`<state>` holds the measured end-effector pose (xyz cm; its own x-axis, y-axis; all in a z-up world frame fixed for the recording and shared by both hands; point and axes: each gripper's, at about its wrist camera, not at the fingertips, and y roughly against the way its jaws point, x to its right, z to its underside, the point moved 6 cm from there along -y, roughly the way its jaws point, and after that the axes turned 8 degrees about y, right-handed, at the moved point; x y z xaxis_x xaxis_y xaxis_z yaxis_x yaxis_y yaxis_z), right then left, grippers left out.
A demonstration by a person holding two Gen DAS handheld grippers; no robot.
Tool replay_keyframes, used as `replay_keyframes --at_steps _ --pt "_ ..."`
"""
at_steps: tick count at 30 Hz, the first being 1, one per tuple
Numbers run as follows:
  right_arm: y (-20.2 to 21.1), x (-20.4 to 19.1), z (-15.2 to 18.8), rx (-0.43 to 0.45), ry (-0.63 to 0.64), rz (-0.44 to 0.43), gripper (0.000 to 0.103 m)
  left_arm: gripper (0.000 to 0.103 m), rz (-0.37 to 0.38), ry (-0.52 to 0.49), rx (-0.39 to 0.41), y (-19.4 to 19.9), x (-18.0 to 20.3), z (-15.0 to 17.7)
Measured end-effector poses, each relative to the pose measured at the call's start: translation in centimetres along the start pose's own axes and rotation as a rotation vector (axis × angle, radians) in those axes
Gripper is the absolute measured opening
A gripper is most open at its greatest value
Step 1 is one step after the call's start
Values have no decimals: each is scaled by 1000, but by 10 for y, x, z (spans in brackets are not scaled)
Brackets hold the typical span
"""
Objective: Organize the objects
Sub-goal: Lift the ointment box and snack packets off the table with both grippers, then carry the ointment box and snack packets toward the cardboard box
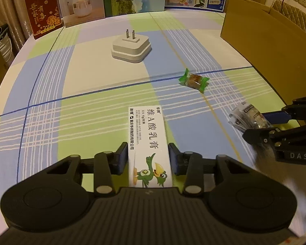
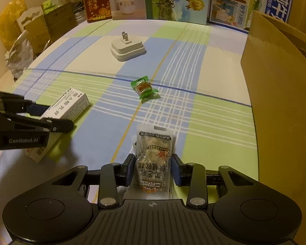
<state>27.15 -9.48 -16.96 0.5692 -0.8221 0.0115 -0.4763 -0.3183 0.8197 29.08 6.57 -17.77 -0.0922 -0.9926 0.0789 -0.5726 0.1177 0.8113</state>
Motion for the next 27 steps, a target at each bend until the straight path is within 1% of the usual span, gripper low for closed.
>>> replay_keyframes --at_steps 2,7,10,14,16,18,20,22,27 --pt "1 0 0 1 -8 1 34 33 -1 -1 0 0 1 0" --pt "2 -4 -2 3 -14 -6 34 33 1 -1 -7 1 4 0" --pt "5 -5 -4 18 -24 -8 34 33 -7 3 2 3 5 0" --pt "8 -5 -6 32 -39 -10 34 33 5 21 8 9 6 -1" --pt "11 -4 -7 34 -63 -26 34 33 10 36 5 11 5 1" --pt "21 -4 -9 57 -69 -33 34 33 15 49 2 16 5 4" --pt "32 -4 -9 75 -58 -21 34 33 9 38 10 23 7 6" --pt "42 -2 -5 79 -79 -14 34 33 13 47 22 33 11 6" --pt "75 -6 14 87 -105 -7 34 33 25 69 53 73 30 15"
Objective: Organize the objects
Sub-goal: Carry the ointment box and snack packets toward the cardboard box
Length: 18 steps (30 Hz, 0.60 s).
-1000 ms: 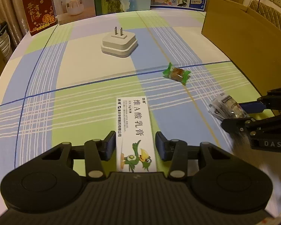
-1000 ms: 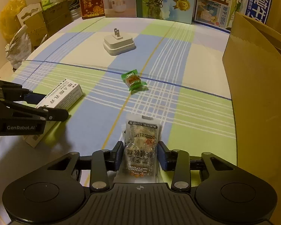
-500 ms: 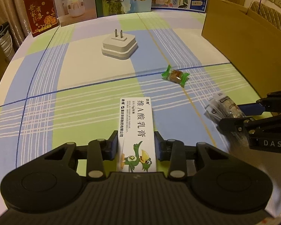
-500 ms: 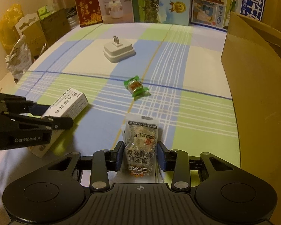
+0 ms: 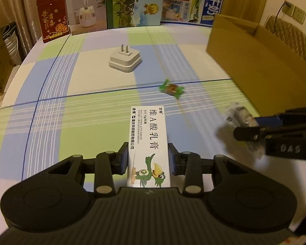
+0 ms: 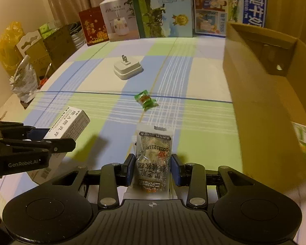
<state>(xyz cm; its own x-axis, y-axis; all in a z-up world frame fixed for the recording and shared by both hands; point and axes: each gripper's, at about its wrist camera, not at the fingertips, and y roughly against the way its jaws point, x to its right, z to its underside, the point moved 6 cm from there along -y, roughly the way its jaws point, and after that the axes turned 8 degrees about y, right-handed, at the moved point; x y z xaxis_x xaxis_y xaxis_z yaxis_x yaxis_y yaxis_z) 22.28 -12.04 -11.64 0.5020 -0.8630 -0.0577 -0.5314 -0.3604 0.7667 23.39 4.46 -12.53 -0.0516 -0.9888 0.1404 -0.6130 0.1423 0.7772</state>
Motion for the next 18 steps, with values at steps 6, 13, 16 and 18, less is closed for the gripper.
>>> replay_keyframes --at_steps 6,13,16,18 --pt "51 -2 19 29 -48 20 34 33 12 63 21 45 26 18" --pt "104 -7 34 65 -60 37 34 33 21 126 36 85 59 38" --pt "121 -8 40 77 -49 48 34 33 32 131 40 99 71 45" --pt "128 -7 45 80 -54 53 34 33 34 132 48 106 76 47"
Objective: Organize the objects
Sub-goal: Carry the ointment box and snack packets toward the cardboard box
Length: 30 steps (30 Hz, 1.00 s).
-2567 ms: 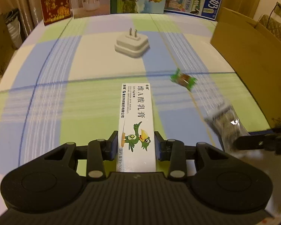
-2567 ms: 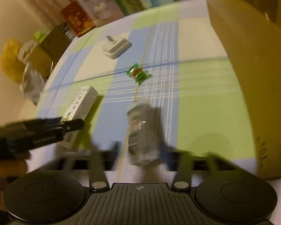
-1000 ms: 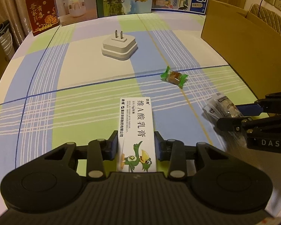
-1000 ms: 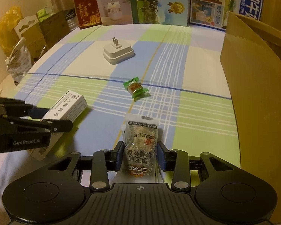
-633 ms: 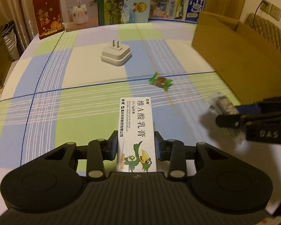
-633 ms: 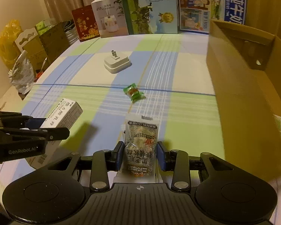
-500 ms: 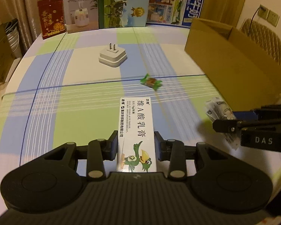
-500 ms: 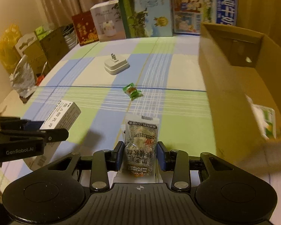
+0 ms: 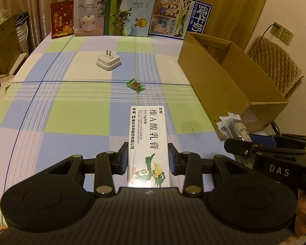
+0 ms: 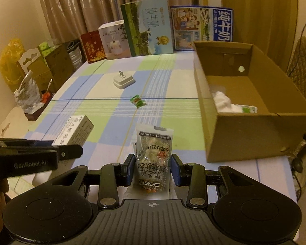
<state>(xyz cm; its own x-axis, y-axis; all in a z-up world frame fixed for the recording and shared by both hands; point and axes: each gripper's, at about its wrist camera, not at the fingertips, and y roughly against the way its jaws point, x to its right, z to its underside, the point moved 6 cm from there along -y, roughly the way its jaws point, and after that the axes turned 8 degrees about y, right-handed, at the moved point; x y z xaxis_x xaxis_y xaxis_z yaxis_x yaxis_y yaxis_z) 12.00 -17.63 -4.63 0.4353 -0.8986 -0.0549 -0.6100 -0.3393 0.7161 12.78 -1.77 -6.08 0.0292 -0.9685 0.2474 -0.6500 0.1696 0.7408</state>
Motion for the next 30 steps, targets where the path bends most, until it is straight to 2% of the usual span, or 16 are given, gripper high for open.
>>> replay_keyframes --at_steps 6,17,30 --pt "19 10 9 16 -20 16 34 33 9 -4 9 12 11 6" --pt "48 38 3 69 -40 67 34 33 50 -17 26 26 37 7" --pt "73 80 2 98 -85 132 34 33 139 -61 31 28 94 -2"
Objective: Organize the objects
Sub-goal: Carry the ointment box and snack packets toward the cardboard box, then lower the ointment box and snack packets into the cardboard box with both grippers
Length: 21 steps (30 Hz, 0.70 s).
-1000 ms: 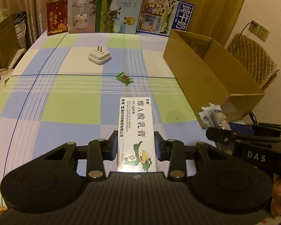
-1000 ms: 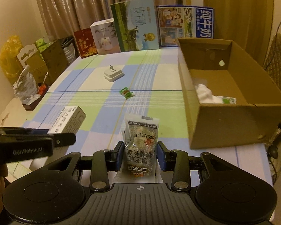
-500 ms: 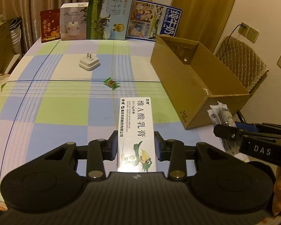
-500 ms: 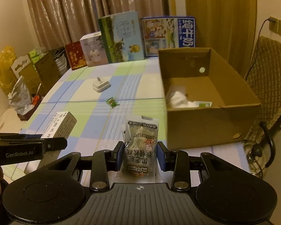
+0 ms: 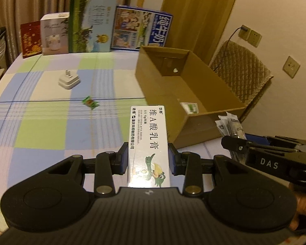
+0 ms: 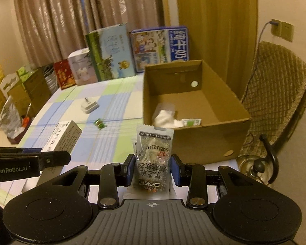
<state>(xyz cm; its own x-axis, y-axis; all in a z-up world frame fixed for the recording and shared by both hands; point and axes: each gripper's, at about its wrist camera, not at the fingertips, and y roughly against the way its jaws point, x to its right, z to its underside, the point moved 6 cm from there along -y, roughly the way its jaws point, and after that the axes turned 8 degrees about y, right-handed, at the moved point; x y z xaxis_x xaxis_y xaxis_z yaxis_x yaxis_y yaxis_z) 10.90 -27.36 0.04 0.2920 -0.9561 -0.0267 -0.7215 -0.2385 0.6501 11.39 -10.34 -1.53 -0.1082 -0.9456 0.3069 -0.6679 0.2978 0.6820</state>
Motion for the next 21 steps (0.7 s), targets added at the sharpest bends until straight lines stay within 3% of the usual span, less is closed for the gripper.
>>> replay_keyframes --at_steps 21 --pt "17 48 -9 38 -46 59 34 33 76 -54 -22 -25 66 -16"
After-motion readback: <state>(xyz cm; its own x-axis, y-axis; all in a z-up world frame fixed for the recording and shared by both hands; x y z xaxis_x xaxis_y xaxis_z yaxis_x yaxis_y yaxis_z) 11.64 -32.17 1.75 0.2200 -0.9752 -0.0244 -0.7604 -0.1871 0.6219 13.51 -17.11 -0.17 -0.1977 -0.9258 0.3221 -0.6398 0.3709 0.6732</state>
